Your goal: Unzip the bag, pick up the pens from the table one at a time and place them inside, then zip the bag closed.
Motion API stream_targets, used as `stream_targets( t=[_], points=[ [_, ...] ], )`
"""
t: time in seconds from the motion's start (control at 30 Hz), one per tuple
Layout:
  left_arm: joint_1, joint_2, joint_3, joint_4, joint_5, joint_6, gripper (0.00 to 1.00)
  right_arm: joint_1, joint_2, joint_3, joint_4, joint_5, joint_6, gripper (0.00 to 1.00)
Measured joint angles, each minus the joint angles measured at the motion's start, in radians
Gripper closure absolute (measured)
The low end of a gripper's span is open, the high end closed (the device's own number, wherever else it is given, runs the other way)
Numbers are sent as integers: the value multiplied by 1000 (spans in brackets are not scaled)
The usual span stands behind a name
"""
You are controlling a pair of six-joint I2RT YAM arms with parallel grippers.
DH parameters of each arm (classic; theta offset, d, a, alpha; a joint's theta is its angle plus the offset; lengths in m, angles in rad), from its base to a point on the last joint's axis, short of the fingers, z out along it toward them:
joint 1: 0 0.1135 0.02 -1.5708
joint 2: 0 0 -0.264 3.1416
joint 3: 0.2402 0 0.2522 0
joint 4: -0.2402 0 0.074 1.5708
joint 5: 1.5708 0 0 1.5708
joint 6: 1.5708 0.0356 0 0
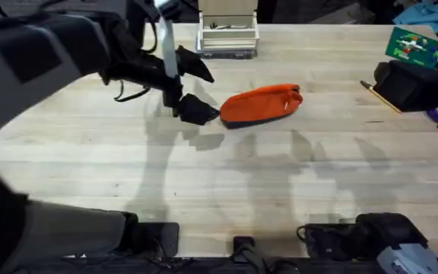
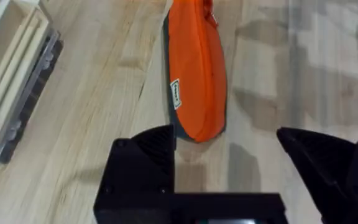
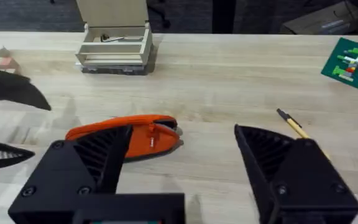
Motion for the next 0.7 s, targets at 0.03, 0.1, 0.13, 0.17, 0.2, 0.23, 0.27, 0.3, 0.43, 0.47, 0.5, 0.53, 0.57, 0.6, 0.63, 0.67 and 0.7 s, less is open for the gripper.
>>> stream_targets(
  t=[0.03, 0.1, 0.13, 0.17, 0.2, 0.23, 0.27, 0.3, 0.43, 0.47, 0.5, 0.53, 0.57, 0.6, 0.63, 0.67, 0.7],
  points=[
    [-5, 15, 0, 12, 0, 0, 7, 0, 0, 0, 0, 0, 0, 3],
    [-17, 49, 0, 38, 0, 0, 7, 0, 0, 0, 0, 0, 0, 3],
    [-22, 66, 0, 50, 0, 0, 7, 0, 0, 0, 0, 0, 0, 3],
    [-27, 79, 0, 59, 0, 0, 7, 0, 0, 0, 0, 0, 0, 3],
    [-32, 93, 0, 69, 0, 0, 7, 0, 0, 0, 0, 0, 0, 3],
    [-37, 104, 0, 77, 0, 0, 7, 0, 0, 0, 0, 0, 0, 3],
    [-42, 114, 0, 85, -2, 0, 7, 0, 0, 0, 0, 0, 0, 3],
    [-49, 123, 0, 97, -3, 0, 7, 0, 0, 0, 0, 0, 0, 3],
    [-79, 152, 0, 145, -18, 0, 7, 0, 0, 0, 0, 0, 0, 5],
    [-88, 159, 0, 162, -22, 0, 7, 0, 0, 0, 0, 0, 0, 4],
    [-97, 165, 0, 178, -24, 0, 7, 0, 0, 0, 0, 0, 0, 4],
    [-105, 171, 0, 191, -26, 0, 7, 0, 0, 0, 0, 0, 0, 4],
    [-113, 178, 0, 203, -26, 0, 7, 0, 0, 0, 0, 0, 0, 4],
    [-122, 187, 0, 214, -27, 1, 7, 0, 0, 0, 0, 0, 0, 3],
    [-130, 194, 0, 220, -27, 1, 7, 0, 0, 0, 0, 0, 0, 4],
    [-137, 201, 0, 223, -29, 2, 7, 0, 0, 0, 0, 0, 0, 4],
    [-143, 207, 0, 223, -31, 2, 7, 0, 0, 0, 0, 0, 0, 4]
  ],
)
